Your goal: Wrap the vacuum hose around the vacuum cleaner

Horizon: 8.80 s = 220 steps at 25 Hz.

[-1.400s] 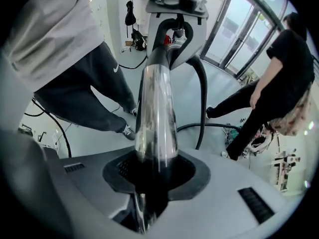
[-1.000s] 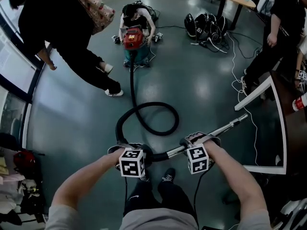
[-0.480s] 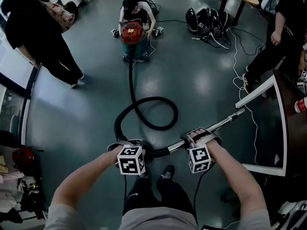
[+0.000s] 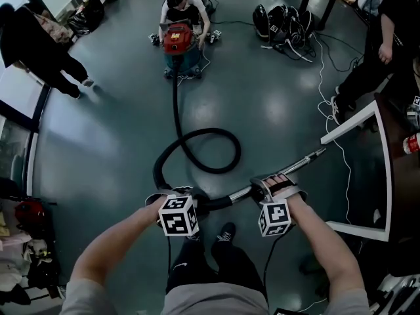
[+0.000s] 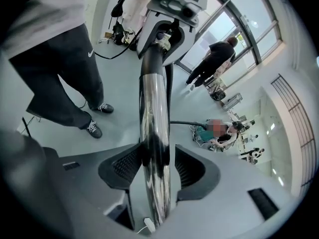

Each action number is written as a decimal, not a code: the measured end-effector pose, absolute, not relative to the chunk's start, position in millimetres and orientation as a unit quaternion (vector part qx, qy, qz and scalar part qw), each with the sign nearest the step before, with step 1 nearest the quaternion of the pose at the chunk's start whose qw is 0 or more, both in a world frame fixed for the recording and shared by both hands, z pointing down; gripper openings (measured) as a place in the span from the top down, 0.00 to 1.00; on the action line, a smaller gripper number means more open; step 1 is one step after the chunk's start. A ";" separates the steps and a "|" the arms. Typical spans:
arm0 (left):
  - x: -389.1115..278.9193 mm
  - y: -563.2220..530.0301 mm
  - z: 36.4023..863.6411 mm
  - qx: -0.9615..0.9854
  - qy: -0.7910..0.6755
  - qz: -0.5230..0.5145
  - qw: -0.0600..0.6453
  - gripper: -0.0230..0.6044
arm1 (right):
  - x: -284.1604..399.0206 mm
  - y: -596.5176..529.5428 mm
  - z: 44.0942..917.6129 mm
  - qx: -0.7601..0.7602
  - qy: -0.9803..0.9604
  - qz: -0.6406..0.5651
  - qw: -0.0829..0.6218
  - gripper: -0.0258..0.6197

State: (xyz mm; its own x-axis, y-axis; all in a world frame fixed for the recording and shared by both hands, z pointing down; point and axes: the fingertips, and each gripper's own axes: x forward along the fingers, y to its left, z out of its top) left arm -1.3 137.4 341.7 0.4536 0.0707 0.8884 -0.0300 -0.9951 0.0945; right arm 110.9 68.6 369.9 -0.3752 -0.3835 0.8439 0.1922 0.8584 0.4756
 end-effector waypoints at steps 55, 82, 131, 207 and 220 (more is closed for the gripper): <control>-32.6 124.3 493.3 0.860 -0.092 0.487 0.120 0.73 | 41.2 58.1 662.5 0.475 -0.426 0.765 0.089 0.46; -128.8 -49.3 549.9 0.868 -0.118 0.455 0.162 0.96 | 3.0 -110.4 593.2 0.498 -0.673 0.495 0.233 0.69; -110.9 -297.7 566.6 0.774 -0.032 0.625 -0.096 0.68 | -15.9 -270.1 525.2 -0.028 -0.833 0.059 0.549 0.69; -152.2 -499.6 937.7 0.773 -0.477 0.140 0.394 0.73 | -198.1 -297.9 1000.8 0.223 -0.824 0.463 0.238 0.60; -132.8 -493.1 947.7 0.770 -0.494 0.153 0.374 0.72 | -166.6 -285.1 1017.0 0.195 -0.826 0.468 0.245 0.69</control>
